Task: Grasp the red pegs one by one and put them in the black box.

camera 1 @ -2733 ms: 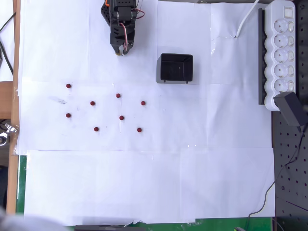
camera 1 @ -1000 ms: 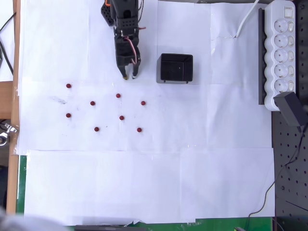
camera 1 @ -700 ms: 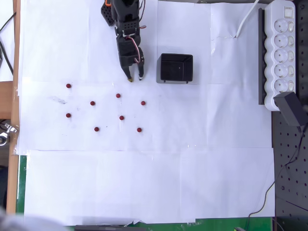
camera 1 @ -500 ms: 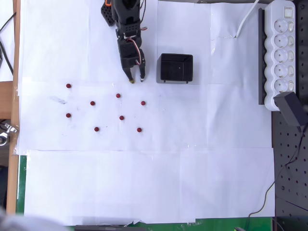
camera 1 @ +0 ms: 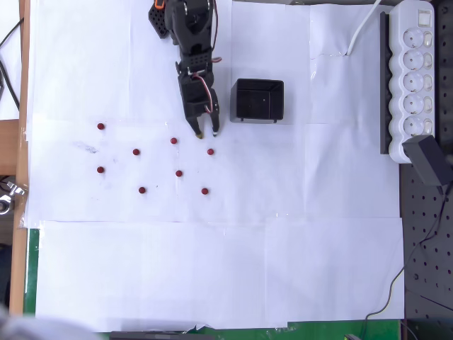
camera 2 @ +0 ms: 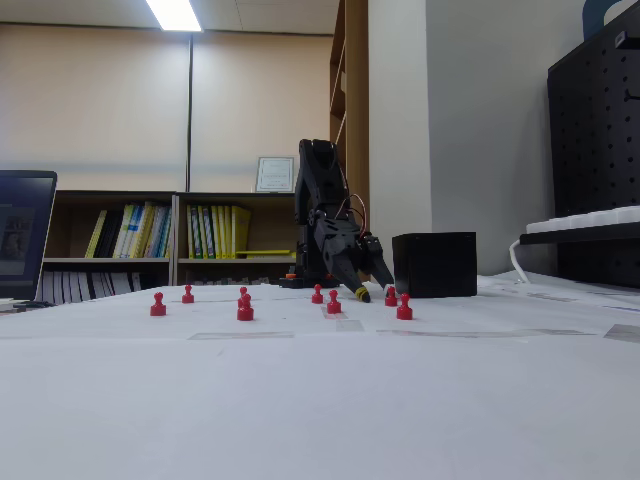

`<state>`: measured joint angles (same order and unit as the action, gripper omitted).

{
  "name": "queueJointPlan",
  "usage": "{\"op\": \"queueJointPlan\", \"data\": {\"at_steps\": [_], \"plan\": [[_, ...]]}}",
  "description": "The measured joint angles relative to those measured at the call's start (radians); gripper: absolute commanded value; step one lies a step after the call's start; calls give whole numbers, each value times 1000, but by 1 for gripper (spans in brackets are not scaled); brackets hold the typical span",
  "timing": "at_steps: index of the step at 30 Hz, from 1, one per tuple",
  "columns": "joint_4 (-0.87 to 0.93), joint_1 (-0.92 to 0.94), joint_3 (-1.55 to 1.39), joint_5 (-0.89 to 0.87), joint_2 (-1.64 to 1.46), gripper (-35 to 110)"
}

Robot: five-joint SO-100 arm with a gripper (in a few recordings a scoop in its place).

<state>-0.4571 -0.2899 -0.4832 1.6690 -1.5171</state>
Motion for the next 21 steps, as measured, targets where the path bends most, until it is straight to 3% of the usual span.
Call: {"op": "queueJointPlan", "data": {"at_steps": [21], "plan": [[0,25,-175,9,-146,17]]}}
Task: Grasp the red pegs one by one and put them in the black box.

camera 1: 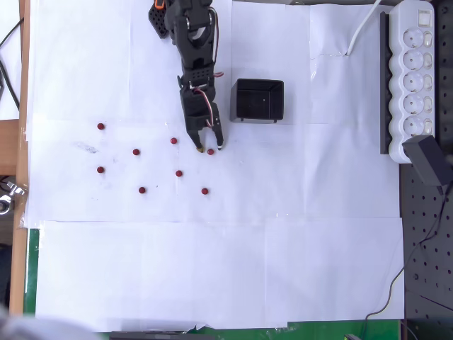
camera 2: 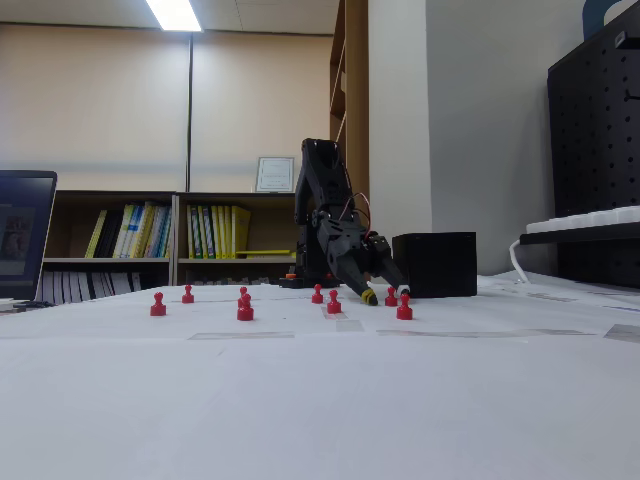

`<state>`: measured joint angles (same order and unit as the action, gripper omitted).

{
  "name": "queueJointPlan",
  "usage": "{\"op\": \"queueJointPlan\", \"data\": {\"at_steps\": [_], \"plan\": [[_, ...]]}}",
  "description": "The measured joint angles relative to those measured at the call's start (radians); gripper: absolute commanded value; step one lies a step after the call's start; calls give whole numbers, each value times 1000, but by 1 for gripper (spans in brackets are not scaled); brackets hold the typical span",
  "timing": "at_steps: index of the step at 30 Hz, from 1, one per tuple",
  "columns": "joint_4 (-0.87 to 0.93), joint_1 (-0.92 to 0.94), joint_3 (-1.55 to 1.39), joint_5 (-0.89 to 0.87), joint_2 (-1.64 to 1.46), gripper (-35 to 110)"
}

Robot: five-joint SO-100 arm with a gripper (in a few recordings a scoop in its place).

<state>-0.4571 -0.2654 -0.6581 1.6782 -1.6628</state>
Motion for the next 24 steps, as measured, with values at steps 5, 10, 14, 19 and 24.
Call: {"op": "queueJointPlan", "data": {"at_steps": [5,10,14,19,24], "plan": [[-2,0,-6,-18,-11,15],[-2,0,-6,-77,-12,15],[-5,0,-8,-132,-26,15],[-14,0,-29,-155,-44,15],[-14,0,-37,-160,-60,15]]}}
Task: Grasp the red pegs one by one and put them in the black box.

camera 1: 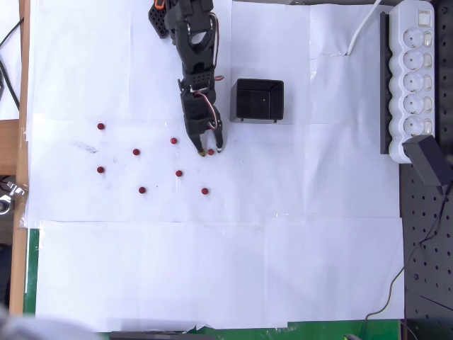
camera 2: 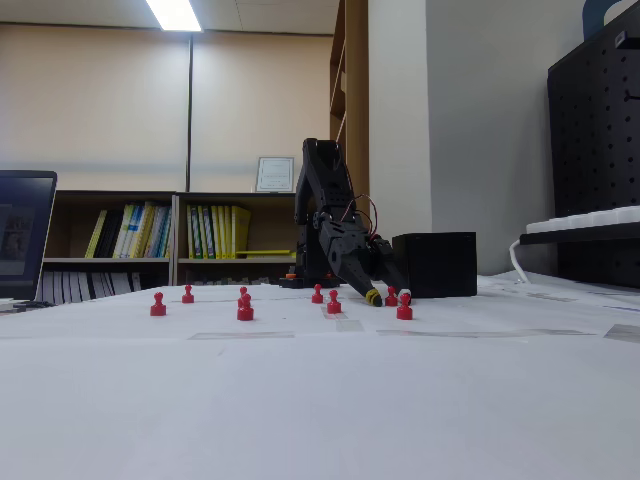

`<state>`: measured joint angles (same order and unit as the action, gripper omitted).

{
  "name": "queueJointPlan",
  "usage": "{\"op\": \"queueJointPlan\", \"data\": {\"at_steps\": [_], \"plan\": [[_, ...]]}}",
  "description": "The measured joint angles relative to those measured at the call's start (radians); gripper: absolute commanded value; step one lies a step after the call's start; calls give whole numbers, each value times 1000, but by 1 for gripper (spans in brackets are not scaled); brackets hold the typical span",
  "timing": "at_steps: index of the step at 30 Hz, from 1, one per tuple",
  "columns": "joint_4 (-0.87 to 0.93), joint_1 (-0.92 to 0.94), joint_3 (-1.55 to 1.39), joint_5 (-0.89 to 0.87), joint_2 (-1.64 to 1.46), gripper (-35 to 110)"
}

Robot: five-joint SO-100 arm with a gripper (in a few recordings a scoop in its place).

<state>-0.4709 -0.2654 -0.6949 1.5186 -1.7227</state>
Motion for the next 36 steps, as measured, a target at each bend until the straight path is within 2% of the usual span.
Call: {"op": "queueJointPlan", "data": {"at_steps": [16,23,28,33,36], "plan": [[5,11,2,-31,-2,10],[5,9,5,-34,-2,0],[26,9,5,-25,9,0],[130,9,-5,20,66,0],[331,11,-54,101,153,0]]}}
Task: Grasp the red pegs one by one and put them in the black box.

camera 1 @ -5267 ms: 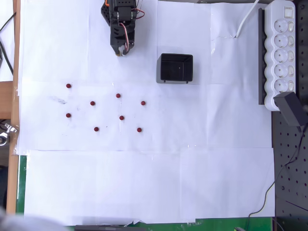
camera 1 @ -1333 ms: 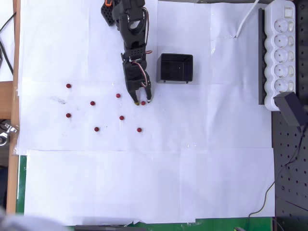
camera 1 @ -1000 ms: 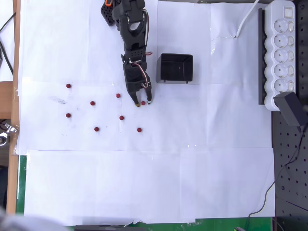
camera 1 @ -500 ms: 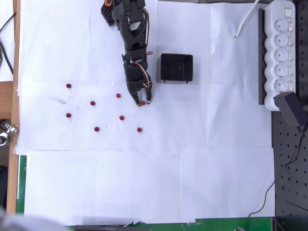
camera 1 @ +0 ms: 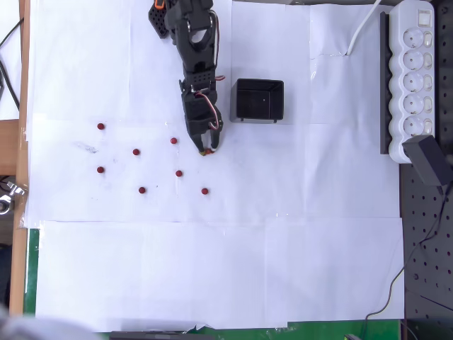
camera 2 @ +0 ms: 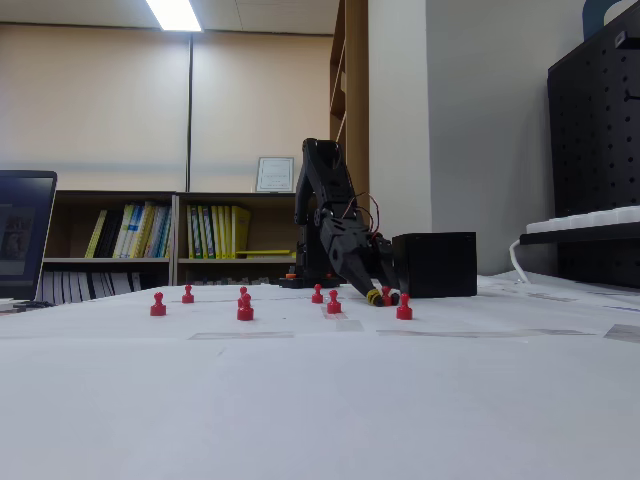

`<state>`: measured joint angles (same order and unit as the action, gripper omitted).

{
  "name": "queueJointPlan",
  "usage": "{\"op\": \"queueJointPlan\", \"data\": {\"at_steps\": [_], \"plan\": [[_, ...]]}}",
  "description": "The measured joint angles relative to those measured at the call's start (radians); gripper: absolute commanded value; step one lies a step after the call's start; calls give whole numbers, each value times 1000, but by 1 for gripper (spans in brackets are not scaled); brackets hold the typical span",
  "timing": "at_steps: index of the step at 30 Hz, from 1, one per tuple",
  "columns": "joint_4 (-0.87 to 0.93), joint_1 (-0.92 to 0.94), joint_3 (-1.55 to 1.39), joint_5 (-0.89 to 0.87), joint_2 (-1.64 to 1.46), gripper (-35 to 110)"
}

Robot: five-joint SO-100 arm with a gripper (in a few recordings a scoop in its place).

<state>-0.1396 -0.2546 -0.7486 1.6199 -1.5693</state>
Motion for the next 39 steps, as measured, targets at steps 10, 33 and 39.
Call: {"op": "queueJointPlan", "data": {"at_steps": [10,33,39], "plan": [[815,-55,-337,394,319,0],[1295,-538,-704,922,353,0],[1221,-535,-600,897,270,0]]}}
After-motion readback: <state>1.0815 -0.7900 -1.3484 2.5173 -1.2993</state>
